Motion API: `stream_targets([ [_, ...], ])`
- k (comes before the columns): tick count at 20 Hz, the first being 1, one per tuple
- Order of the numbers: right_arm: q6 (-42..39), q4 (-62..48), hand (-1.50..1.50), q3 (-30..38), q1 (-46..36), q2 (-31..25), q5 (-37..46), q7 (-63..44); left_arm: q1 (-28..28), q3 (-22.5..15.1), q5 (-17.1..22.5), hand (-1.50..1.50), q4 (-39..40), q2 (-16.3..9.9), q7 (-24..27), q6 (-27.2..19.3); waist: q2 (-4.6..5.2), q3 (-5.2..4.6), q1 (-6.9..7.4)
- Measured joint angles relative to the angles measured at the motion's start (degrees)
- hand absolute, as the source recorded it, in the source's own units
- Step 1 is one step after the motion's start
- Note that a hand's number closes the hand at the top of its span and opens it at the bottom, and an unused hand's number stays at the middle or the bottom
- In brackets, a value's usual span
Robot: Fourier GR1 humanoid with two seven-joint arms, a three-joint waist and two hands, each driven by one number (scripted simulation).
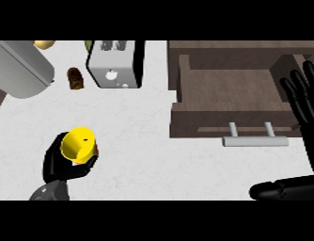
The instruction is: Pick up the cup, place it into the drawer and close the drawer
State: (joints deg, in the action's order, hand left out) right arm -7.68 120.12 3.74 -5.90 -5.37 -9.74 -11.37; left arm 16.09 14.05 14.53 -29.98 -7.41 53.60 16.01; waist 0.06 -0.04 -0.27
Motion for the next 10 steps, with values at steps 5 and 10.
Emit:
stream_targets([
  [5,0.22,-0.12,-1.50,0.07,-0.54,0.11,0.19,0.14,0.70,-0.40,-0.38,1.50,-1.72,0.06,1.07,-1.75,-0.03,0.02,0.09],
  [10,0.43,-0.93,-1.50,-1.18,0.06,1.06,1.60,1.53,2.18,-0.39,-0.65,1.50,-1.37,-0.11,2.26,-3.16,-0.02,0.02,0.07],
])
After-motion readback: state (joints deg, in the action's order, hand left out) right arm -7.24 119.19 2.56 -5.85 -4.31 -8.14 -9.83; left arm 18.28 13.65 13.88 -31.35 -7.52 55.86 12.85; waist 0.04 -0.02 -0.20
